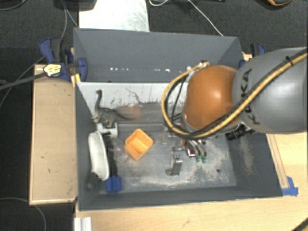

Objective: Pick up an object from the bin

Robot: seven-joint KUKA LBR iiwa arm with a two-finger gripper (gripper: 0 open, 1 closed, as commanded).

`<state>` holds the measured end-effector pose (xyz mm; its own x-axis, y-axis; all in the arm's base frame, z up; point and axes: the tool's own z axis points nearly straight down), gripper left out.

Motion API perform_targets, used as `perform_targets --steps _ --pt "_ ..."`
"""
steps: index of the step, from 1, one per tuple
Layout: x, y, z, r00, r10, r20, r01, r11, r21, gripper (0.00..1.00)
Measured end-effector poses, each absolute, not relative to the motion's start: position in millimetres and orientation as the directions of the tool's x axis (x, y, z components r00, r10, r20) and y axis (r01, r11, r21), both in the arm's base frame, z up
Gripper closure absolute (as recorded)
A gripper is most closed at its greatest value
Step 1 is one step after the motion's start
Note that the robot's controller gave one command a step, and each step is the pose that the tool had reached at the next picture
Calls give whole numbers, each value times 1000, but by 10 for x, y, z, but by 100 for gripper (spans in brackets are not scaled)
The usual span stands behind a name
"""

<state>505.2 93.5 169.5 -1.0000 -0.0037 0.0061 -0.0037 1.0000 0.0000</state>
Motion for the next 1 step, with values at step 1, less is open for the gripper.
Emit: perform_targets --steps 1 --pt "5071 930 1738 -1000 1 -2 1 1000 1 0"
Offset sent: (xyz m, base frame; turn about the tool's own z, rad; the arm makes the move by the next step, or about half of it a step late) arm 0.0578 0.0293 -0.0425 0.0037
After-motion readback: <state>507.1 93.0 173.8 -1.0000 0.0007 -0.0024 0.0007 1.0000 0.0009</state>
